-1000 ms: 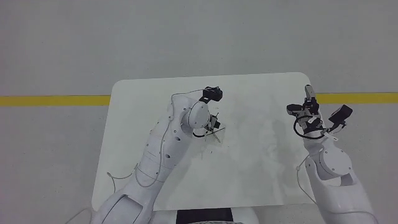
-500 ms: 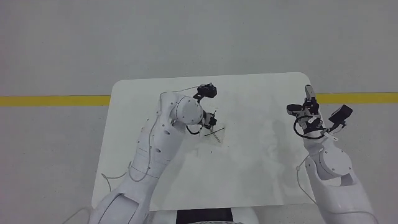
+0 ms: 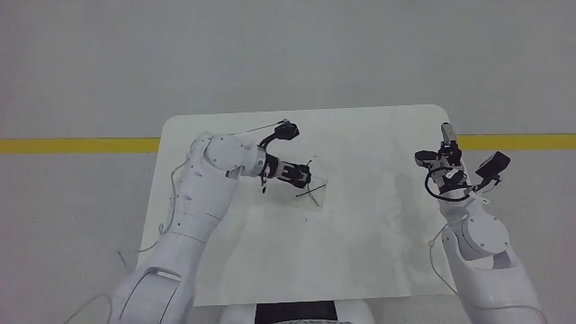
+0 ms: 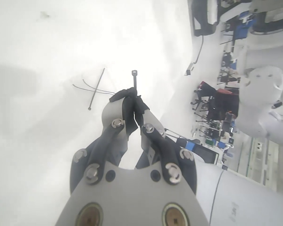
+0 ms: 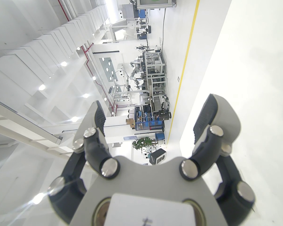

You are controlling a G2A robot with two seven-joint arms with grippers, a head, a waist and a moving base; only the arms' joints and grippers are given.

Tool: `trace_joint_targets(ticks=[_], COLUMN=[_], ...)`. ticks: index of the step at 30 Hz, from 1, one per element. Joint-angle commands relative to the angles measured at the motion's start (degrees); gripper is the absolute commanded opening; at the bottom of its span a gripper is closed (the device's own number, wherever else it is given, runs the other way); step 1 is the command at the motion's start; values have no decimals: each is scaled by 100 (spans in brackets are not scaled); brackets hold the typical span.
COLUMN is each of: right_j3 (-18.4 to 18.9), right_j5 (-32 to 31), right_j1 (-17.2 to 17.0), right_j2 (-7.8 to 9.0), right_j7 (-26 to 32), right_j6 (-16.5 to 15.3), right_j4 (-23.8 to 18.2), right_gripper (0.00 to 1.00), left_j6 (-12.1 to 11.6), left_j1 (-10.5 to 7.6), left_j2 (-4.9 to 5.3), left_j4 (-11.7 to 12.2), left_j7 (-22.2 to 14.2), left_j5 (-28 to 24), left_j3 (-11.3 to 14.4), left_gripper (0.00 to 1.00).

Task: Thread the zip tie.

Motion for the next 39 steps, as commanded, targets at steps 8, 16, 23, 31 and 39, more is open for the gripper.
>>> trace_joint_targets(ticks=[8, 16, 23, 31, 39], right_j3=[0, 0, 0, 0, 0], right_j5=[0, 0, 0, 0, 0], right_j1=[0, 0, 0, 0, 0], right_j2=[0, 0, 0, 0, 0], right_j7=[0, 0, 0, 0, 0], right_j6=[0, 0, 0, 0, 0], right_j4=[0, 0, 0, 0, 0], right_gripper=[100, 100, 100, 100, 100], left_j6=[-1, -1, -1, -1, -1], left_j1=[-291, -581, -755, -755, -661], left_j2=[507, 1014, 1303, 1303, 1420], left_j4=[290, 430, 357, 357, 382], left_j7=[0, 0, 0, 0, 90], left_j5=[-1628, -2770, -3664, -3664, -3943], left_j3=[733, 1465, 1822, 1822, 1584], left_gripper=[0, 0, 0, 0, 0])
